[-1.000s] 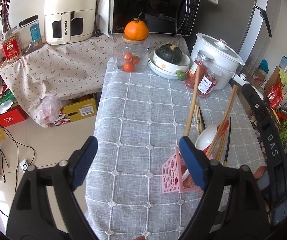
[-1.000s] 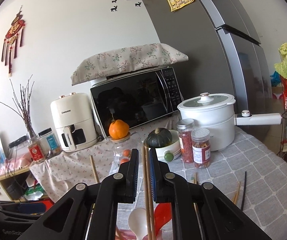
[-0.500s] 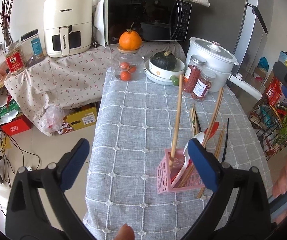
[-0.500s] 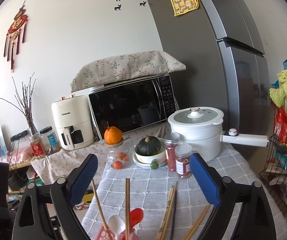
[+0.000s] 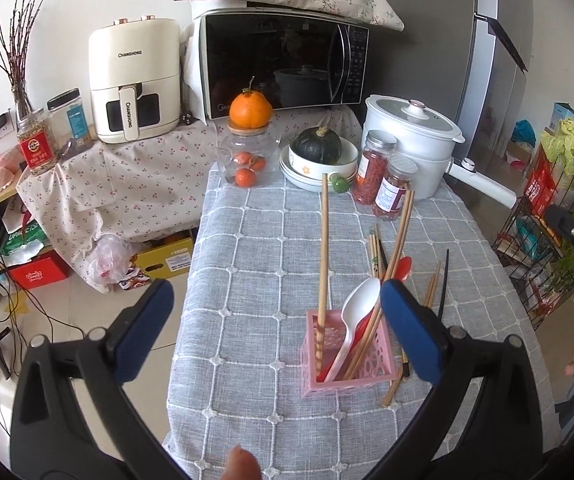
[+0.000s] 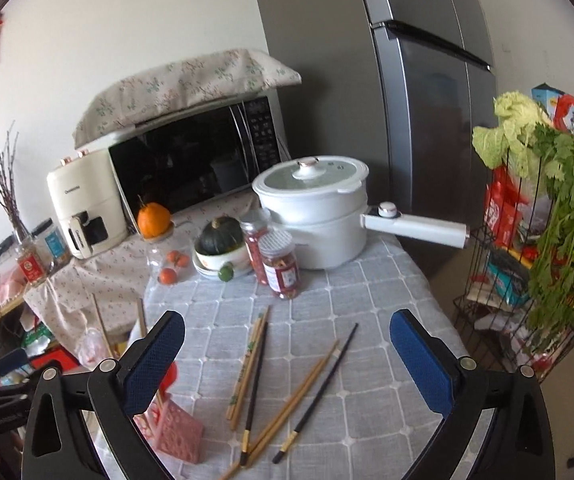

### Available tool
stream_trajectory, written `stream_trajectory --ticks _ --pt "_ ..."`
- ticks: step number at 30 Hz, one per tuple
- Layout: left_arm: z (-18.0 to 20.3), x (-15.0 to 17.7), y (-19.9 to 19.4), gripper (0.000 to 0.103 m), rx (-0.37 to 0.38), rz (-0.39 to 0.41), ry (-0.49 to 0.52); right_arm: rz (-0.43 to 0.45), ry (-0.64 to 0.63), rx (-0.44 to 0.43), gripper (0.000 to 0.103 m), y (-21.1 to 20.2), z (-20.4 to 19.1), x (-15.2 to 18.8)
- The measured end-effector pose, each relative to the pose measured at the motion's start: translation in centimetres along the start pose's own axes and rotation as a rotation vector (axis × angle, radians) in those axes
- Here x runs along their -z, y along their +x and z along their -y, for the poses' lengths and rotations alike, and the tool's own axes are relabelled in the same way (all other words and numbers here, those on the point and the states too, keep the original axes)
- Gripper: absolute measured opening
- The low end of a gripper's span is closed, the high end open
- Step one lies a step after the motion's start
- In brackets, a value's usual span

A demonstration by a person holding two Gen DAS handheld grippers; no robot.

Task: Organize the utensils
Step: 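Move the right tool from the basket to the black chopstick, then close the right tool on the black chopstick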

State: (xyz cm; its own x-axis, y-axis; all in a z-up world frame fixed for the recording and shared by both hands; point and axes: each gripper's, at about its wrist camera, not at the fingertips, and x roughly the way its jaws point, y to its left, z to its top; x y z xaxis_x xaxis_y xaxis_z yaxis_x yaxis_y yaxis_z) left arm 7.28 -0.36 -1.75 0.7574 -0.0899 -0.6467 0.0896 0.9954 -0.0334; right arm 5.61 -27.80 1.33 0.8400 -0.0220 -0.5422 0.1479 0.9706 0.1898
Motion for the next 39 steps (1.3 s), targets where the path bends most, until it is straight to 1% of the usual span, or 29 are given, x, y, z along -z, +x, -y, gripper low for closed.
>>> stream_trajectory --ticks 3,5,7,10,15,17,19,21,26,28,30,32,34,35,36,37,38,39 --pt "0.8 -0.1 -0.2 0.103 0.047 -0.005 0.008 -0.107 -0.009 0.031 0.103 2.4 1.7 0.7" --pt "1.4 -0.1 -0.6 0.103 0.067 0.007 0.016 -0.206 -0.008 0.044 0.103 4.6 2.8 1.3" --pt "2.1 -0.2 -0.9 0.103 0.092 0.014 0.028 -0.295 -0.013 0.081 0.103 6.9 3.8 2.0" --pt "2.9 -0.3 -1.0 0.103 0.135 -0.012 0.054 -0.410 -0.038 0.108 0.103 10.5 4.8 3.2" --pt "4.2 -0.3 -1.0 0.103 0.168 -0.049 0.099 -0.534 0.016 0.099 0.103 15.7 6.5 4.7" --pt "4.5 -0.3 -1.0 0.103 0.177 -0.061 0.118 -0.566 0.020 0.113 0.103 17.5 6.8 5.2" --pt "4.8 -0.3 -0.9 0.103 0.175 -0.075 0.137 -0.584 0.021 0.129 0.100 19.0 6.9 5.6" --pt "5.0 -0.3 -0.7 0.103 0.171 -0.093 0.150 -0.598 0.032 0.128 0.094 20.2 7.0 5.9" --pt "5.0 -0.4 -0.5 0.103 0.185 -0.120 0.144 -0.618 0.045 0.141 0.085 22.8 7.1 6.4" --pt "5.1 -0.4 -0.7 0.103 0.191 -0.117 0.150 -0.630 0.037 0.149 0.083 23.6 6.9 6.8" --pt "5.4 -0.5 -1.0 0.103 0.195 -0.112 0.161 -0.620 -0.008 0.181 0.082 23.9 6.4 7.0" --pt "5.8 -0.6 -1.1 0.103 0.199 -0.112 0.177 -0.633 -0.044 0.205 0.081 24.1 5.9 7.1" --pt "6.4 -0.6 -1.2 0.103 0.204 -0.115 0.194 -0.642 -0.046 0.209 0.079 23.9 5.7 7.2" --pt "6.7 -0.6 -1.3 0.103 0.207 -0.117 0.201 -0.649 -0.046 0.206 0.075 23.8 5.8 7.2" --pt "7.1 -0.6 -1.3 0.103 0.211 -0.120 0.208 -0.651 -0.048 0.203 0.065 23.5 5.8 7.1" --pt "7.5 -0.6 -1.4 0.103 0.214 -0.126 0.216 -0.651 -0.046 0.198 0.059 23.2 6.0 7.1" --pt "8.0 -0.7 -1.4 0.103 0.216 -0.129 0.226 -0.649 -0.039 0.186 0.048 22.8 6.2 7.0" --pt "8.4 -0.8 -1.5 0.103 0.217 -0.126 0.234 -0.650 -0.032 0.180 0.031 22.5 6.5 7.0"
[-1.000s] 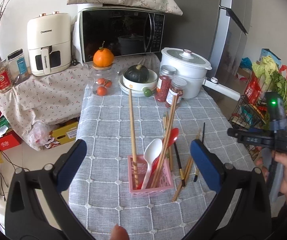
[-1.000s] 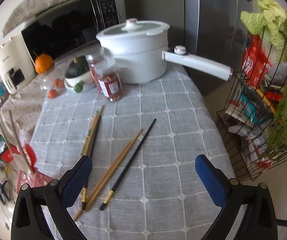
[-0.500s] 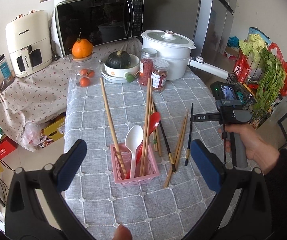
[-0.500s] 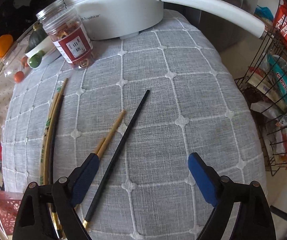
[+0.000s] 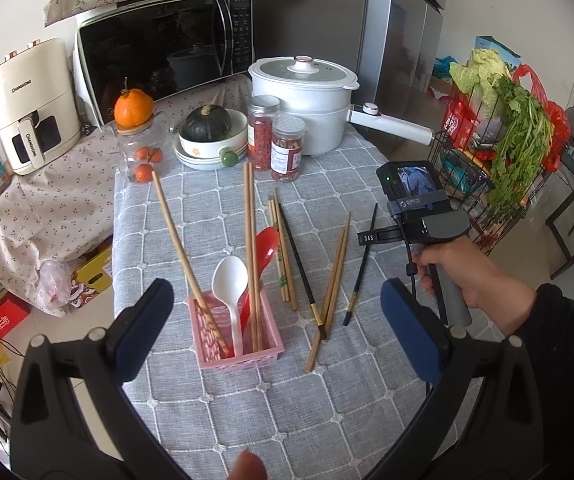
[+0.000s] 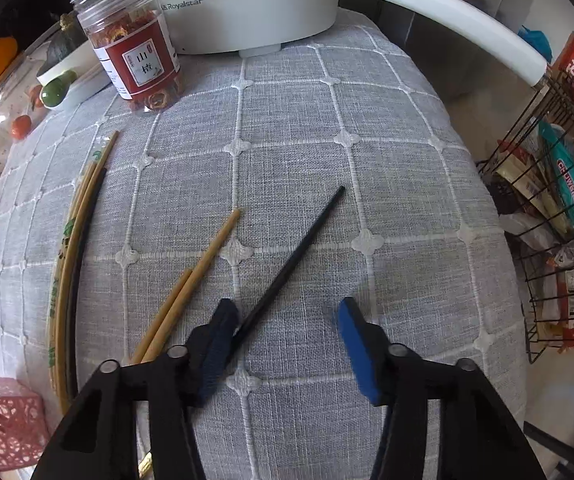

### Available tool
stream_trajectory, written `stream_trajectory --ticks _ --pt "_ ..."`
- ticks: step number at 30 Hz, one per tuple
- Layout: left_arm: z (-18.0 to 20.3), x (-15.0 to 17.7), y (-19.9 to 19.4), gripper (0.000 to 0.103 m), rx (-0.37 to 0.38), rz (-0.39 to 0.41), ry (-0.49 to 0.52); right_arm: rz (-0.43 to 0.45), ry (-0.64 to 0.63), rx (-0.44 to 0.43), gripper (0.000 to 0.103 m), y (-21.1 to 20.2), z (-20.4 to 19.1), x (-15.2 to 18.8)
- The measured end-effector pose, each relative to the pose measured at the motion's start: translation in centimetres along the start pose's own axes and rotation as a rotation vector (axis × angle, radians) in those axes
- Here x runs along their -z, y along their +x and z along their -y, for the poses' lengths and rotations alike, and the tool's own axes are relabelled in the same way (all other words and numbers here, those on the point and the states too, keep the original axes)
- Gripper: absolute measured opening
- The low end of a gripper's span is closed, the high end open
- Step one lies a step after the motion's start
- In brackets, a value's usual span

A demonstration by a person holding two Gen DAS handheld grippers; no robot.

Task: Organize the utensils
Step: 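Close the right tool on the black chopstick, then lift the black chopstick with the right tool while the left tool grasps a wooden chopstick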

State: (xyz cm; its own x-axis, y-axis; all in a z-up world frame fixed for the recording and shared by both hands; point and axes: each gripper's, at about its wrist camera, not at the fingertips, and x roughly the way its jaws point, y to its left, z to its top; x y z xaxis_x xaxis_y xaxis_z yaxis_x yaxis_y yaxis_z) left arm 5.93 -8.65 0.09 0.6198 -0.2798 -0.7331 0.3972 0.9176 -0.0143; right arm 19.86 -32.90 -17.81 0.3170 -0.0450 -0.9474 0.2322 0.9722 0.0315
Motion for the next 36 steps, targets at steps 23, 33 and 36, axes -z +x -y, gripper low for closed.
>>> stream_trajectory --ticks 23,33,36 --pt "11.5 -3.6 18.3 0.017 0.187 -0.404 0.014 0.019 0.226 -0.312 0.008 -3.6 13.5 5.2" --pt "10.5 -3.6 25.2 0.010 0.057 -0.482 0.033 0.052 0.215 -0.374 0.008 -3.7 13.8 4.7" --pt "10.3 -3.4 26.1 0.010 0.031 -0.505 0.041 0.051 0.213 -0.379 0.008 -3.5 13.9 4.8"
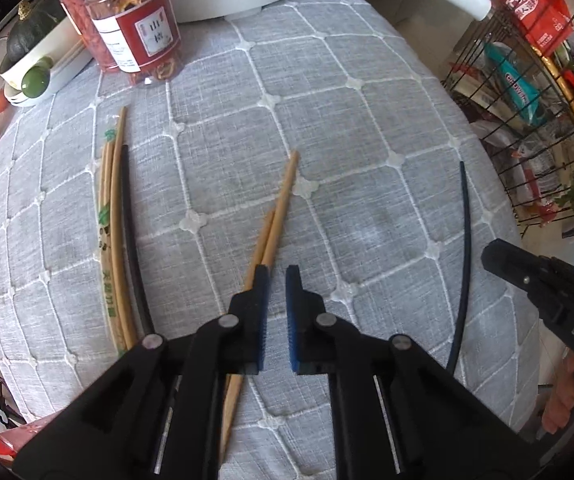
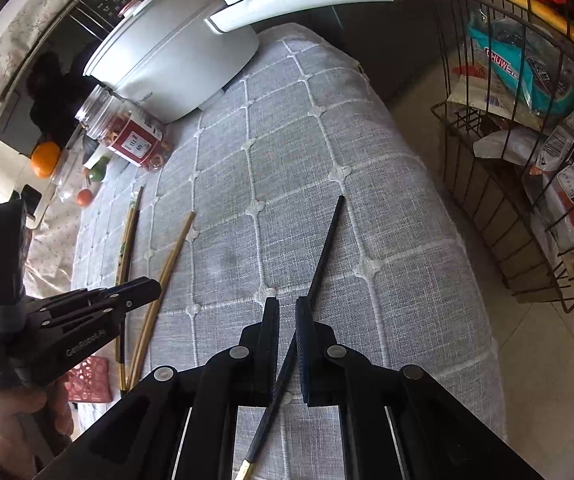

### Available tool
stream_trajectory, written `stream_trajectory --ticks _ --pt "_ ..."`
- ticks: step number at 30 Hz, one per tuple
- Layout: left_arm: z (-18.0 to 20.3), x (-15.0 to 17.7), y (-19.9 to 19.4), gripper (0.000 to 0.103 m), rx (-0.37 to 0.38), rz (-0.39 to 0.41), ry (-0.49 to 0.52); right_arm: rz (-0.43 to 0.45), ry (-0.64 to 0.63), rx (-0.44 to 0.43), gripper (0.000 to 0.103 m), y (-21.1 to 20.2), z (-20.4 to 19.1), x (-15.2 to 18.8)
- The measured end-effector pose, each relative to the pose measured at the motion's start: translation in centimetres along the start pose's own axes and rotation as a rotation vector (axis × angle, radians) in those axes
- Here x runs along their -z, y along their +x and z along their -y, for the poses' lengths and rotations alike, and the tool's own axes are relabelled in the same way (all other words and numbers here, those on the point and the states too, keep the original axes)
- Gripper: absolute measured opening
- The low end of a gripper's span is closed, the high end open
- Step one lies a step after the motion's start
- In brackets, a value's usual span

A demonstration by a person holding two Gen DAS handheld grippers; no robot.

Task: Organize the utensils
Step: 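Lift the black chopstick with the right tool while the left tool grasps a wooden chopstick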

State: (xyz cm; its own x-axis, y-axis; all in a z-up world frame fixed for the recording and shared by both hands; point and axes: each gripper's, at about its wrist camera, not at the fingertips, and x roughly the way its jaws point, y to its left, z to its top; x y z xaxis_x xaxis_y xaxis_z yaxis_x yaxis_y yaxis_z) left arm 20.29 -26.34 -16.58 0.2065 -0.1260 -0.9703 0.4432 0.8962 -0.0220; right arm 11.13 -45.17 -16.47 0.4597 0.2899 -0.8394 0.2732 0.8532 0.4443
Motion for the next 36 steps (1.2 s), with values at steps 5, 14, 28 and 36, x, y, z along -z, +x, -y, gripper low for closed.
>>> stream_trajectory --ticks 5,14,28,36 --pt "-0.2 -0.3 0.9 0.010 -0.023 -0.009 -0.007 -0.001 0.004 -0.001 0.008 0.2 0.2 0.0" --pt "2.0 -0.8 2.1 0.010 -0.040 -0.046 0.053 -0.003 0.005 0.001 0.008 0.4 0.2 0.1" --pt "2.0 2.1 -2.8 0.007 0.025 0.099 0.059 0.046 -0.061 0.057 0.008 -2.1 -2.0 0.3" --pt "0.5 7.1 -10.5 0.007 0.101 0.266 0.094 0.117 -0.138 0.131 0.009 -6.2 -5.2 1.1"
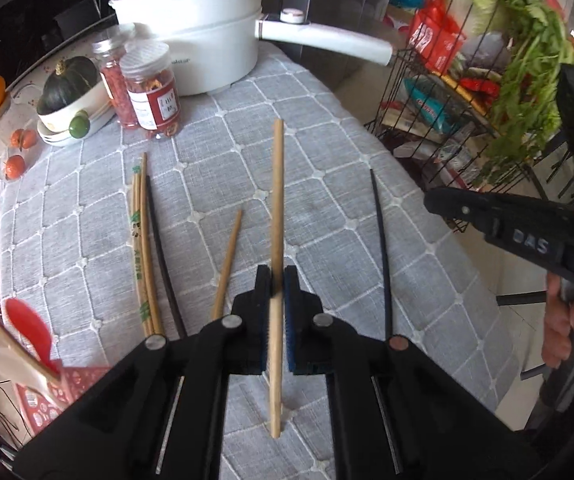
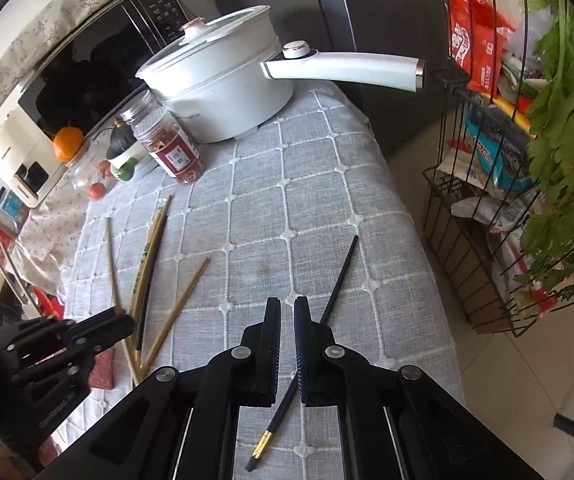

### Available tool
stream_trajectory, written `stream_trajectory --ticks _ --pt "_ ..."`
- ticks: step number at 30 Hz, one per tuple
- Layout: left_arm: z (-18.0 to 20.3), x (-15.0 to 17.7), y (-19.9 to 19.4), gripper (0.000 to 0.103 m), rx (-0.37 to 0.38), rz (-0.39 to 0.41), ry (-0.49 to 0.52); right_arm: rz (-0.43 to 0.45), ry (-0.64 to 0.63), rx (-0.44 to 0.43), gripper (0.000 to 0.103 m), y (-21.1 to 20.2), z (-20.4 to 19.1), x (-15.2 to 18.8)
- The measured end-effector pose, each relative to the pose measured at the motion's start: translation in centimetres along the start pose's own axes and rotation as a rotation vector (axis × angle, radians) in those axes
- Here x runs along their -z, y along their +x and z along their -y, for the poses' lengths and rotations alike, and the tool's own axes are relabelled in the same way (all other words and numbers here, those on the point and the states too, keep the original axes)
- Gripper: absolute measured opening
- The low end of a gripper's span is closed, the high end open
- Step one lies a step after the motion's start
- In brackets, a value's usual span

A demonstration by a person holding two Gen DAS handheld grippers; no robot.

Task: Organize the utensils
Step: 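Lift the black chopstick with the right tool while the left tool grasps a wooden chopstick, then carry the black chopstick to the basket with right tool while left tool releases its chopstick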

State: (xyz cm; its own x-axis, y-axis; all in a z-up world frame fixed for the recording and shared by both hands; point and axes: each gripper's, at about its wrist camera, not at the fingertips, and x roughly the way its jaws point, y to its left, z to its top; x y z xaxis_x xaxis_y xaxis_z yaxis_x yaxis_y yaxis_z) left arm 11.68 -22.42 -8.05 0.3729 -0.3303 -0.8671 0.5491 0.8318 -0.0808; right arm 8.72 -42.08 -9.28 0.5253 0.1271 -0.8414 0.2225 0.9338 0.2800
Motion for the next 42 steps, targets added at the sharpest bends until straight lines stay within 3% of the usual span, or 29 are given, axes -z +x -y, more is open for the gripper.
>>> stream_trajectory --ticks 2,4,5,8,11,14,16,17,18,21,24,33,42 --pt "-0.8 0.7 -1.8 0.007 0.015 0.029 0.012 -0.019 0.014 0.004 0.011 0.4 0.0 -0.1" --pt "-0.5 1.5 -3.4 0.007 0.026 0.056 0.025 -0.062 0.036 0.015 0.036 2.0 0.0 0.0" --pt "-0.5 2.1 -4.3 0.007 0.030 0.070 0.030 -0.079 0.041 0.030 0.055 2.9 0.1 0.2" --pt "-1.1 3.2 -6.4 0.007 0.042 0.101 0.033 -0.130 0.009 0.115 0.059 5.7 -0.4 0.7" --pt "-1.8 4.3 -7.8 0.007 0.052 0.123 0.030 -0.167 -0.008 0.176 0.055 8.3 -0.7 1.0" --pt "-2.6 5.0 -8.5 0.007 0.067 0.142 0.014 -0.193 -0.026 0.257 0.043 10.1 -0.8 1.3" --pt "-3.2 5.4 -8.9 0.007 0.076 0.162 -0.002 -0.181 -0.063 0.289 0.031 10.3 -1.5 1.2" --pt "-3.5 5.5 -9.1 0.007 0.085 0.176 -0.015 -0.186 -0.064 0.280 0.013 10.4 -1.7 1.2" --pt "-3.8 5.8 -9.4 0.007 0.095 0.194 -0.029 -0.189 -0.067 0.273 0.010 10.5 -2.0 1.3" --pt "-4.9 6.7 -9.8 0.007 0.113 0.268 -0.065 -0.165 -0.088 0.264 0.008 10.3 -2.5 1.6" --pt "-5.8 7.1 -10.1 0.007 0.131 0.267 -0.083 -0.109 -0.106 0.196 0.006 8.7 -3.2 1.7" --pt "-6.8 8.1 -15.1 0.007 0.137 0.415 -0.082 0.137 -0.117 0.054 0.006 -1.0 -7.1 1.4" --pt "-9.5 8.8 -19.3 0.007 0.088 0.540 -0.125 0.391 -0.214 -0.031 0.006 -9.0 -12.6 2.5"
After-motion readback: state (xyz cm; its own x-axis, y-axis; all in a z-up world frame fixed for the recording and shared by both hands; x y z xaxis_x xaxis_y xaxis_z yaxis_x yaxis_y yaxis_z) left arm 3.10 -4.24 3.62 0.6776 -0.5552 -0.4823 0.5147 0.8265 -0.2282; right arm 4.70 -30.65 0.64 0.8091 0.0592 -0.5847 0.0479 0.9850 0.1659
